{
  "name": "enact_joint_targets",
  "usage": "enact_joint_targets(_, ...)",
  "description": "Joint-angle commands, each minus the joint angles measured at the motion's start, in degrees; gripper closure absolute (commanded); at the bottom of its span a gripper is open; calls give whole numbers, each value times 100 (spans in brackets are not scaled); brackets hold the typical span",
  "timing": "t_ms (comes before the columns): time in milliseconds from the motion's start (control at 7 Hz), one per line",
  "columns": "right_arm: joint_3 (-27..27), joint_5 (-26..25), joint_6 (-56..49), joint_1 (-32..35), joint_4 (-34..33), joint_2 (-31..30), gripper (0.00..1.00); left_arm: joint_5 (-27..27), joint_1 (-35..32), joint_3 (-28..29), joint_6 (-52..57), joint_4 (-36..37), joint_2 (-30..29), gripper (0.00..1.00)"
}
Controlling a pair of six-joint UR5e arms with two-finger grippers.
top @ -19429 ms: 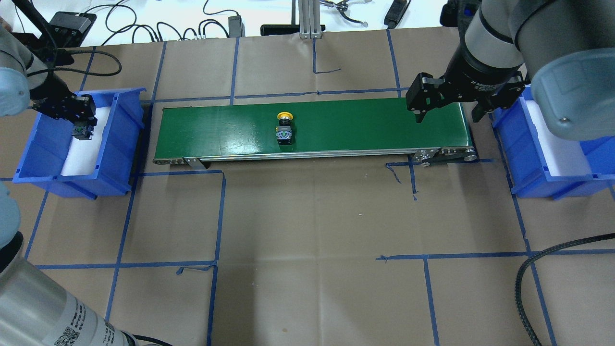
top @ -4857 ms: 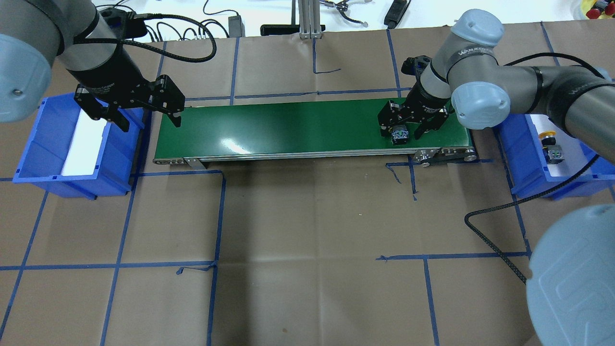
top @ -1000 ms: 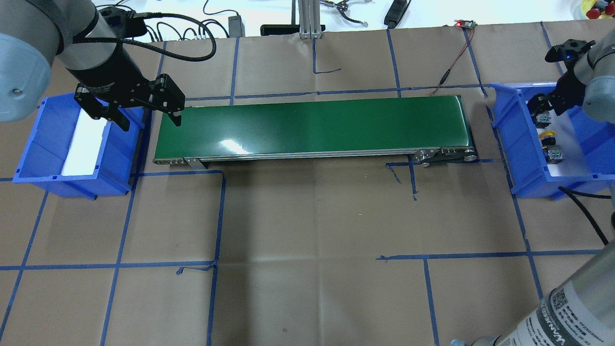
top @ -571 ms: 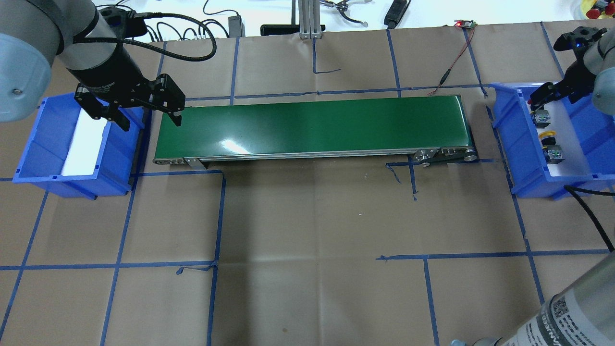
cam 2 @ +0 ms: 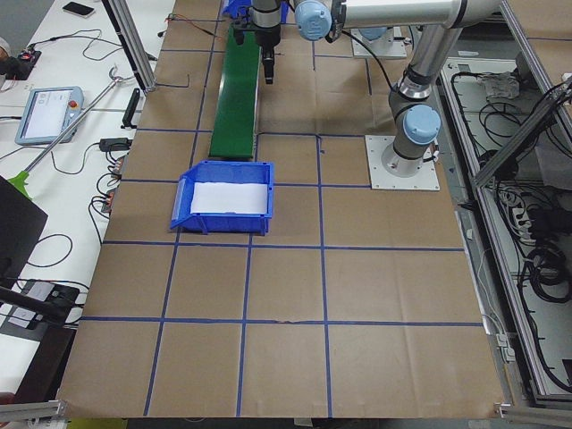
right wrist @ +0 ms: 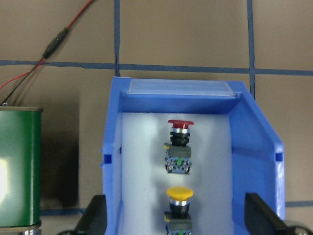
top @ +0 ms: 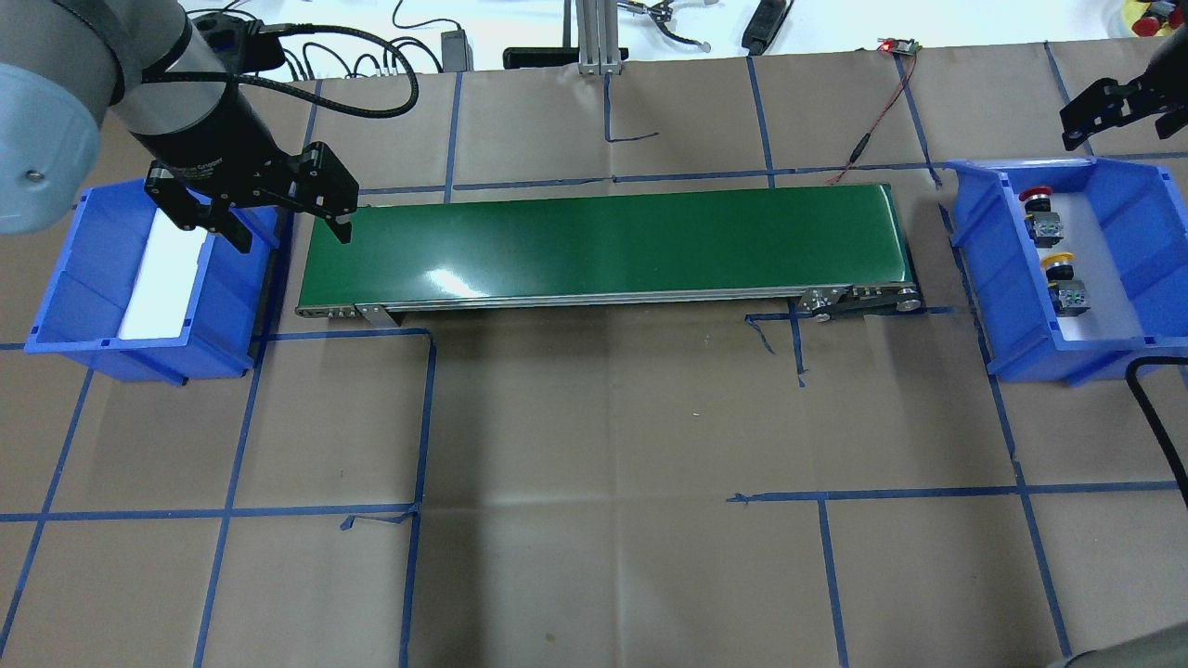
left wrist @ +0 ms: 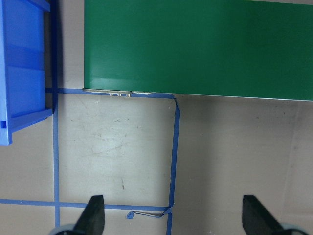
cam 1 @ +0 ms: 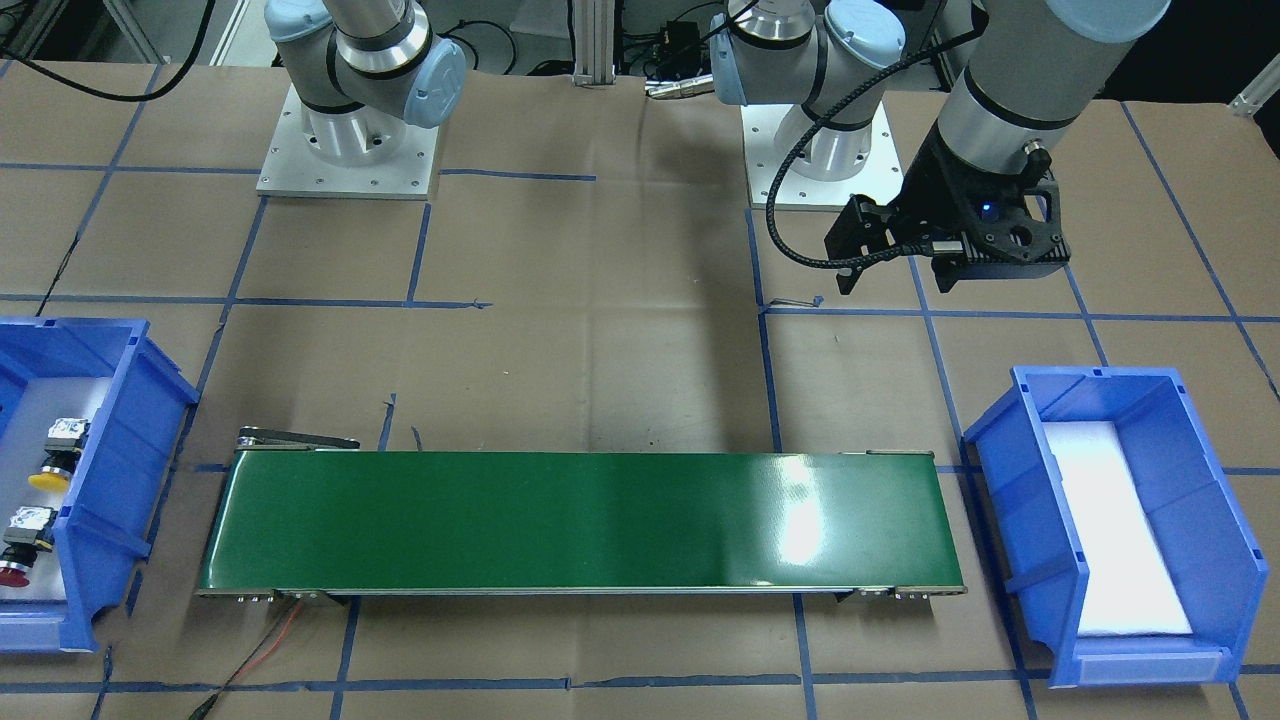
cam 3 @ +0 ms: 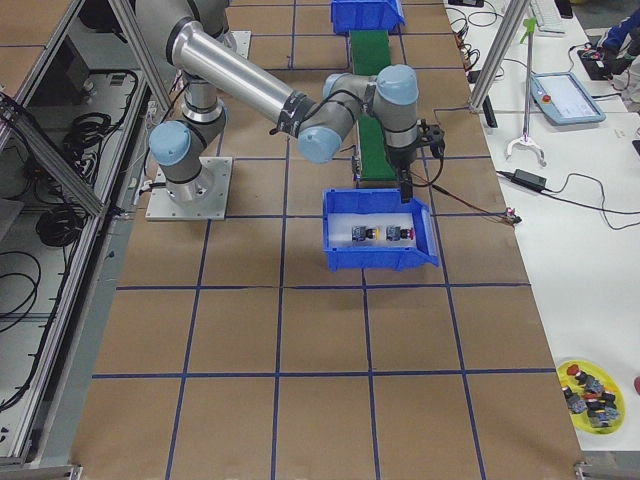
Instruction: Transport two buttons from left to right
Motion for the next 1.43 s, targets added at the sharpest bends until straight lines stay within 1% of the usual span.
enact_joint_targets(0, 31, 10, 1392, 618, 1569, -898, 0, 0, 3, 8, 2, 0, -9, 0)
enact_joint_targets(143, 84, 2, 1825, 986, 2273, -1224, 0, 8, 3, 8, -7, 0, -9, 0)
enact_joint_targets(286, 198, -7, 1951, 1286, 2733, -1401, 0, 8, 3, 8, 2, 0, -9, 0)
enact_joint_targets(429, 268, -16, 2022, 1611, 2798, -1603, 0, 8, 3, 8, -7, 0, -9, 0)
enact_joint_targets(571, 278, -24, 2319, 1919, 2808, -1727, 0, 8, 3, 8, 2, 0, -9, 0)
enact_joint_targets(857, 287, -59, 2917, 2438, 2799, -1702, 0, 8, 3, -1, 2, 0, 0, 0)
enact_joint_targets(1000, 295, -199, 3093, 2614, 2799, -1685, 0, 8, 3, -1, 2, 0, 0, 0)
enact_joint_targets(1286, 453, -148, 3086, 2634, 2676, -1684, 0, 8, 3, -1, 2, 0, 0, 0)
